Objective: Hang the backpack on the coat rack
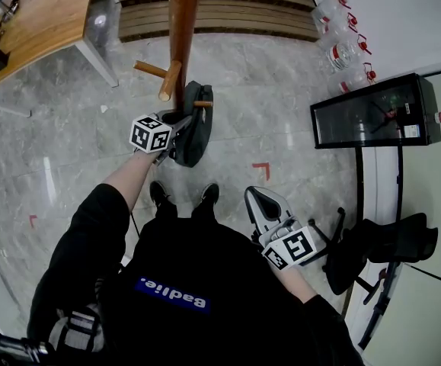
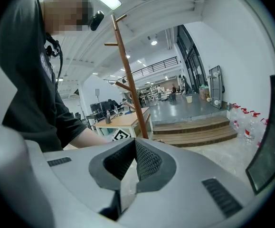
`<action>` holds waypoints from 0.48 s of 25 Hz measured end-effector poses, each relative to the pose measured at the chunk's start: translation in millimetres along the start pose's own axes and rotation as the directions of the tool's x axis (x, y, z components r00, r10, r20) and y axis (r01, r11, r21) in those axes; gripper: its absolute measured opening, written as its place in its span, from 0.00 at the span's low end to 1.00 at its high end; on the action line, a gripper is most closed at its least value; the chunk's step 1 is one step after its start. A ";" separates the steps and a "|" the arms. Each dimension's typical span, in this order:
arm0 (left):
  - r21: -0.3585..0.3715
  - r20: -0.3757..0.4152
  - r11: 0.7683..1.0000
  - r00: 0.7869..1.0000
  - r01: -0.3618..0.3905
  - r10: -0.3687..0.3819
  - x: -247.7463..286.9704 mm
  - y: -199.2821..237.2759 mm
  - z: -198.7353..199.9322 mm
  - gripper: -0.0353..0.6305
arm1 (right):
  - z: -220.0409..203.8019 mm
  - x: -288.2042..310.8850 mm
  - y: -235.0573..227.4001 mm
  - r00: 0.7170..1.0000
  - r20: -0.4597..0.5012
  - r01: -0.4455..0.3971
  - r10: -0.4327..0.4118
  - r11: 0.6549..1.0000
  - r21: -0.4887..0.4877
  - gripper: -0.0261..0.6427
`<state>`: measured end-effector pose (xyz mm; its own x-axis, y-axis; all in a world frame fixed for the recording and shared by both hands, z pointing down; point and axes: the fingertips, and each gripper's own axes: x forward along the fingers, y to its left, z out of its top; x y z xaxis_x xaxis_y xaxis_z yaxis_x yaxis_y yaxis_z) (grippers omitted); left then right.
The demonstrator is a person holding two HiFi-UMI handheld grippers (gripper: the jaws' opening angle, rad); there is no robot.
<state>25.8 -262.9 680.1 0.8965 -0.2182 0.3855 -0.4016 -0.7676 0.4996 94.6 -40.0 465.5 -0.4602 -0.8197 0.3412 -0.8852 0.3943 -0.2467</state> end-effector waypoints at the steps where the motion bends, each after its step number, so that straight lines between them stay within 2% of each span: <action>1: -0.002 -0.003 1.000 1.000 -0.001 0.001 0.2 0.7 -0.9 0.13 | -0.2 -0.9 -0.2 1.000 0.000 -0.003 0.003 1.000 0.000 0.05; 12: 0.038 -0.036 0.995 0.995 -0.097 0.098 1.0 6.6 -7.1 0.18 | -0.2 -15.8 -10.1 0.999 0.029 -0.042 0.042 0.999 -0.007 0.05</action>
<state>22.7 -263.9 689.3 0.8456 -0.2708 0.4600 -0.4790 -0.7653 0.4300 110.7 -31.0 462.8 -0.4950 -0.8138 0.3044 -0.8656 0.4313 -0.2544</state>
